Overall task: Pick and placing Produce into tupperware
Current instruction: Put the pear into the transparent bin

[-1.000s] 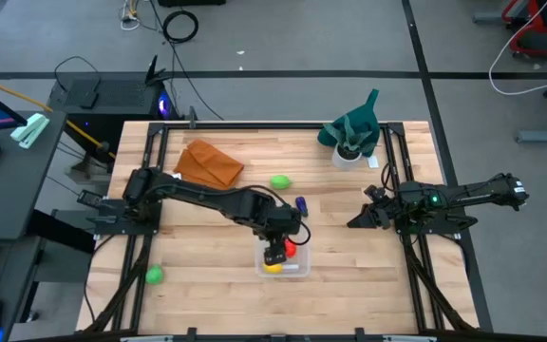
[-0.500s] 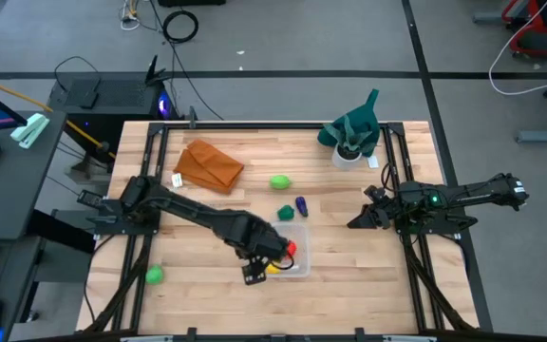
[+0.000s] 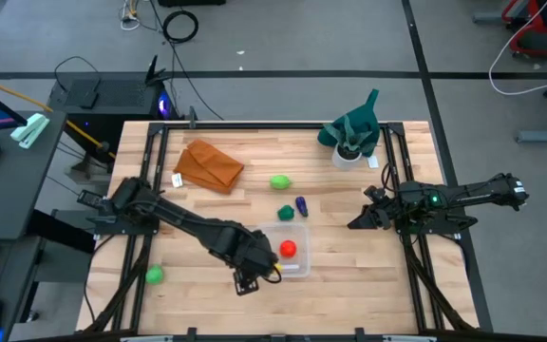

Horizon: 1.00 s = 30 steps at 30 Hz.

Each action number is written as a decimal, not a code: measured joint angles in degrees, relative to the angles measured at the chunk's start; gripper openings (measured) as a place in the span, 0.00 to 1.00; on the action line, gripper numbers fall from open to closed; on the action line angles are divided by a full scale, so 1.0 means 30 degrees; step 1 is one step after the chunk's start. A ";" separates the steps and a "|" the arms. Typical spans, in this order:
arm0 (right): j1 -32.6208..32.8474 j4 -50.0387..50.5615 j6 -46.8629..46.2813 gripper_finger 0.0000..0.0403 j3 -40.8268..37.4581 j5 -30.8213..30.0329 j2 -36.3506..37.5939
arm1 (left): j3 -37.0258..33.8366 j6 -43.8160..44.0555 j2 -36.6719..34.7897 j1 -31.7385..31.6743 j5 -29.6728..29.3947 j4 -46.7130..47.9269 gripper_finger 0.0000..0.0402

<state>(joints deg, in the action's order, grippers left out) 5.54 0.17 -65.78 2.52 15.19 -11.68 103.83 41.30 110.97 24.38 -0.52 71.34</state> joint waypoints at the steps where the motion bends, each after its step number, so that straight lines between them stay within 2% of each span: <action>1: 0.0000 -0.0018 -0.0006 0.17 0.0000 0.0003 0.0000 | 0.0000 0.0132 -0.0238 0.0000 -0.0208 0.0156 0.49; 8: 0.0000 -0.0075 0.0024 0.17 0.0000 -0.0004 0.0000 | 0.0007 0.1711 -0.2794 0.0424 -0.2341 0.1060 0.42; 17: 0.0005 -0.0069 0.0139 0.17 0.0000 0.0040 0.0000 | 0.0007 0.4568 -0.5097 0.2191 -0.2191 0.6262 0.39; 23: 0.0000 0.0004 0.0387 0.17 0.0000 0.0054 -0.0003 | -0.0393 0.6852 -0.7042 0.3477 -0.1917 0.6230 0.38; 30: 0.0000 0.0004 0.0460 0.17 0.0000 0.0032 0.0000 | -0.0415 0.9264 -0.8649 0.5255 -0.3772 0.6229 0.33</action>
<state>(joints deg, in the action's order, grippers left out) 5.54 0.19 -64.40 2.52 15.29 -11.68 102.59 69.09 85.02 40.14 -11.84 90.03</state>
